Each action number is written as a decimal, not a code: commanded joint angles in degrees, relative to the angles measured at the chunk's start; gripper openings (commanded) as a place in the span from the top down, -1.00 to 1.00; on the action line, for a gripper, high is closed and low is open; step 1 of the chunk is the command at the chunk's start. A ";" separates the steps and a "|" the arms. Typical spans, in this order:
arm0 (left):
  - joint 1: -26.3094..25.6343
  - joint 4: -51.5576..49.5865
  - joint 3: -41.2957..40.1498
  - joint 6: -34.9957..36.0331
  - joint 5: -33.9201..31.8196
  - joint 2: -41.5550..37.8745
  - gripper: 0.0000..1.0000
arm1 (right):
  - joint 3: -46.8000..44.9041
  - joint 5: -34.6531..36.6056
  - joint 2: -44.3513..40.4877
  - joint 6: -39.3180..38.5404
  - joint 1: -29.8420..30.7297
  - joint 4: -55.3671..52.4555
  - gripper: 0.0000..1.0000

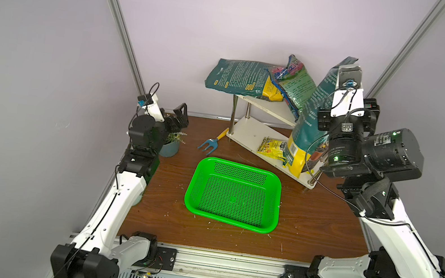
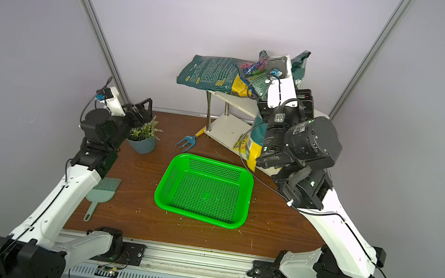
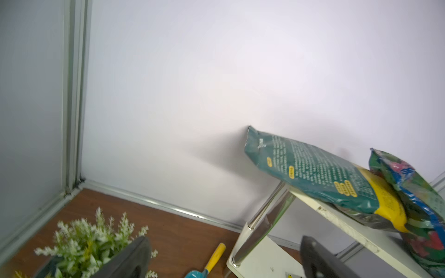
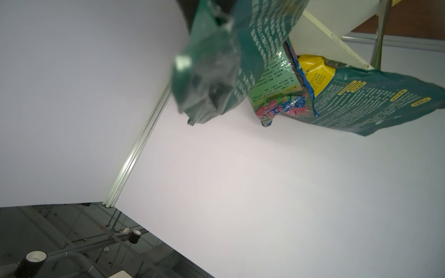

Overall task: Take down the fertilizer bag from the shelf
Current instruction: Pick up the fertilizer bag from the shelf, then place the fertilizer bag in the storage box.

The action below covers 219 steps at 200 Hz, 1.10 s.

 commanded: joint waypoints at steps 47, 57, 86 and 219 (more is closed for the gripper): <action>8.84 -2.74 -6.57 15.65 -1.67 1.08 -1.00 | 8.09 -4.87 6.61 7.12 19.87 -0.41 1.00; 9.18 -5.17 -4.38 16.24 -0.82 2.64 -1.00 | 8.07 -9.38 6.38 16.27 20.03 -6.75 1.00; 9.18 -1.01 -7.63 17.61 6.55 -0.89 -1.00 | 4.28 -21.32 5.07 33.85 19.39 -17.17 1.00; 9.18 -0.07 -8.47 18.20 8.86 -3.55 -0.99 | -27.99 -49.85 -0.97 58.61 -2.99 2.20 1.00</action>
